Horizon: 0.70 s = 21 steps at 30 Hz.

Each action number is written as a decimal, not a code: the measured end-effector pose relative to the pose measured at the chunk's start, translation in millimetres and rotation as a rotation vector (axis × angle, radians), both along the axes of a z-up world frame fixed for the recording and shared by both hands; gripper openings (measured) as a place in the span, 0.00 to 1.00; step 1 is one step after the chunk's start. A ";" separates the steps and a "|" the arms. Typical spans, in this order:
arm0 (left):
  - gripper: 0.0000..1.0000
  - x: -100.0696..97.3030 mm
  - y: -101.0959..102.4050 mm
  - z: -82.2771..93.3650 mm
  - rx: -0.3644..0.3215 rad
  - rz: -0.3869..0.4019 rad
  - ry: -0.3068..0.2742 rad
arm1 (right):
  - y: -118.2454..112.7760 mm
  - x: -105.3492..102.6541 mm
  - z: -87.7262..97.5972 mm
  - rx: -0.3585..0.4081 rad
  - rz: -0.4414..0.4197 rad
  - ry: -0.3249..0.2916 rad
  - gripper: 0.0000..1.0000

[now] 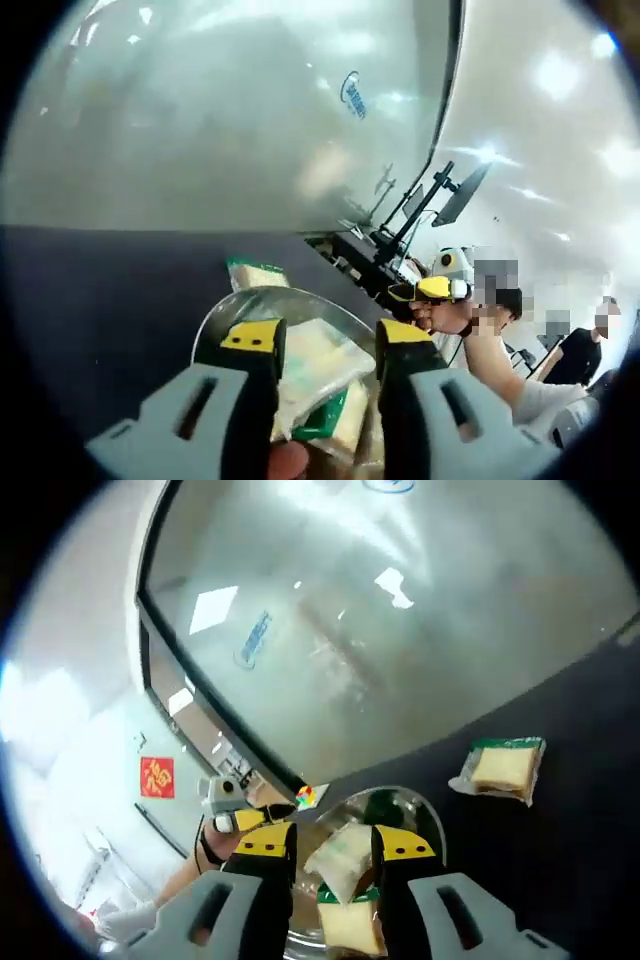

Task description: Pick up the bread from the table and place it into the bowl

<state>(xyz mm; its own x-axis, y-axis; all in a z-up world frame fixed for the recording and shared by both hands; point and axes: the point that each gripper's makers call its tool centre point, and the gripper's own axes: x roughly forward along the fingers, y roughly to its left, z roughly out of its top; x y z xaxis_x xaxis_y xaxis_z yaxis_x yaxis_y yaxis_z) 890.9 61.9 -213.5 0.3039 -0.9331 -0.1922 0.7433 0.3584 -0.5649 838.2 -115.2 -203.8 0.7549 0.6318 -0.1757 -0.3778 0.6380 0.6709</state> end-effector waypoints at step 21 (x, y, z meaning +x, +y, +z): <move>0.20 164.8 -84.3 -80.5 -0.028 -0.010 0.166 | -99.1 111.1 -139.0 0.075 -0.223 0.217 0.24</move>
